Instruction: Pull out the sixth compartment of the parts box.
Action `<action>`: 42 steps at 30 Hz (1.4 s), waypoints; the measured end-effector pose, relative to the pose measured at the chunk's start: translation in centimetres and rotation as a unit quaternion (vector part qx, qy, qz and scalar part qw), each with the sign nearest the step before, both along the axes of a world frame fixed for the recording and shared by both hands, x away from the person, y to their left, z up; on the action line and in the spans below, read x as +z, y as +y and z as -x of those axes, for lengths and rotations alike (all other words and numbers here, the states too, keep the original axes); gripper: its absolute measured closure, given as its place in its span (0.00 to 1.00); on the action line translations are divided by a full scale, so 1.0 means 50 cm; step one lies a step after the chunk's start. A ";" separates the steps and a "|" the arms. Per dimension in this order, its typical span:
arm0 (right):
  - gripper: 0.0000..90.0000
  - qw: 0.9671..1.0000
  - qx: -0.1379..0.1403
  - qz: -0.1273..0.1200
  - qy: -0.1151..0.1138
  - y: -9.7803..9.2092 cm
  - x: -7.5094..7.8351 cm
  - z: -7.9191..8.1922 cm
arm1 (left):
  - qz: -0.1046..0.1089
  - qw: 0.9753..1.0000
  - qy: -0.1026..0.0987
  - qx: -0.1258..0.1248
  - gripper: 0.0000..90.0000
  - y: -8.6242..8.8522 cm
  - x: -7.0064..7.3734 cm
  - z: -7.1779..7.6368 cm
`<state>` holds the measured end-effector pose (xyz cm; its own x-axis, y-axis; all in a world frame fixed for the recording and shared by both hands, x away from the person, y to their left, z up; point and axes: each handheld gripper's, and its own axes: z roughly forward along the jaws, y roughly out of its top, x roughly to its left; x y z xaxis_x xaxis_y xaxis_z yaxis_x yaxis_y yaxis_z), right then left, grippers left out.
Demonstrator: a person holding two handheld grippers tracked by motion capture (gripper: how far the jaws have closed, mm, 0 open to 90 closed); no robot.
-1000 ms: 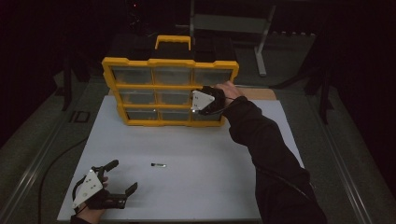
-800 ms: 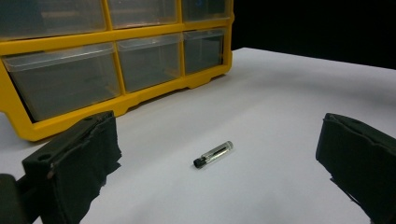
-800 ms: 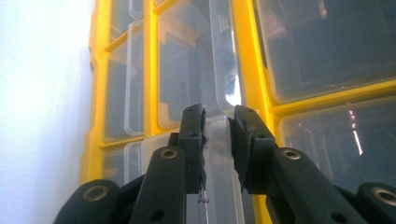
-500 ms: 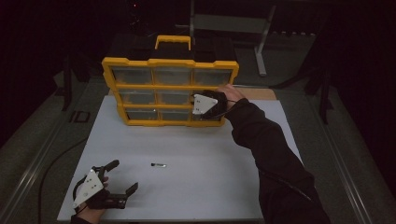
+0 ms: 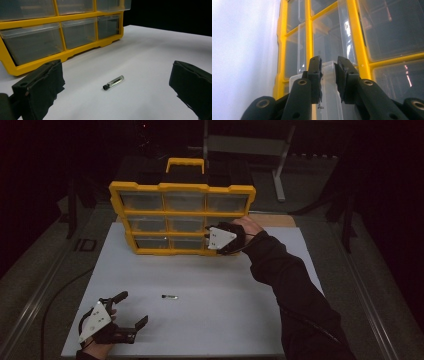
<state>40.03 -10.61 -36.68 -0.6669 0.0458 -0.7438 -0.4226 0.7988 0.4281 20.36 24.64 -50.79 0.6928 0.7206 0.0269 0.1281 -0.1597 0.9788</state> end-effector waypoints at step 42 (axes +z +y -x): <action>0.82 0.999 0.023 -0.019 0.022 -0.012 -0.006 0.058 | -0.005 1.000 0.000 -0.002 0.00 -0.004 0.000 -0.001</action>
